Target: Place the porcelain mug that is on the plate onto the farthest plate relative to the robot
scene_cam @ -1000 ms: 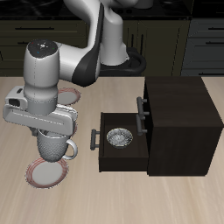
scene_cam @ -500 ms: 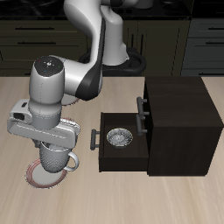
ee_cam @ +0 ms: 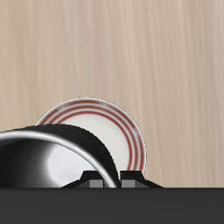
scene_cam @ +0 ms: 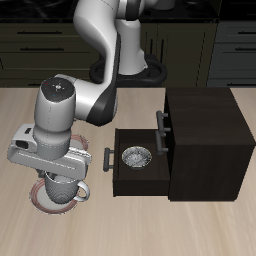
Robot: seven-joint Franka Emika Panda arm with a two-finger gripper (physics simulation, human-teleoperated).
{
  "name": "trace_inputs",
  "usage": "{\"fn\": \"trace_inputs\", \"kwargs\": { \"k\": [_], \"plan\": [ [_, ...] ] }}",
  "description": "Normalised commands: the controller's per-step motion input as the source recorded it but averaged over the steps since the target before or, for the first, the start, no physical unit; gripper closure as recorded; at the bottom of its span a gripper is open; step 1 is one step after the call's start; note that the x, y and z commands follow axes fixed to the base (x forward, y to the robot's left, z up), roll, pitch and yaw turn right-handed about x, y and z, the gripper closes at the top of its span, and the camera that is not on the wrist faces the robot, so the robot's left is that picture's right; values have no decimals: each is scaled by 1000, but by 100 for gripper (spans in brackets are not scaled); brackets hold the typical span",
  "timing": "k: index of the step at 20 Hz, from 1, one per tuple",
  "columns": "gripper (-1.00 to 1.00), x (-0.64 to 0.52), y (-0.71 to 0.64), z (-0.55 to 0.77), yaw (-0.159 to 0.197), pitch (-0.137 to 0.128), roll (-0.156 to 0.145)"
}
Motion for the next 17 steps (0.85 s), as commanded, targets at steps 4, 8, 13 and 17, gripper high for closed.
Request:
{"fn": "trace_inputs", "kwargs": {
  "k": [4,8,13,17],
  "plan": [
    [100,23,-109,-275,-12,29,-34],
    [-100,-7,-104,-167,4,35,-117],
    [-100,-43,25,23,7,-2,0],
    [-100,-97,173,140,55,-47,42]
  ]
}}
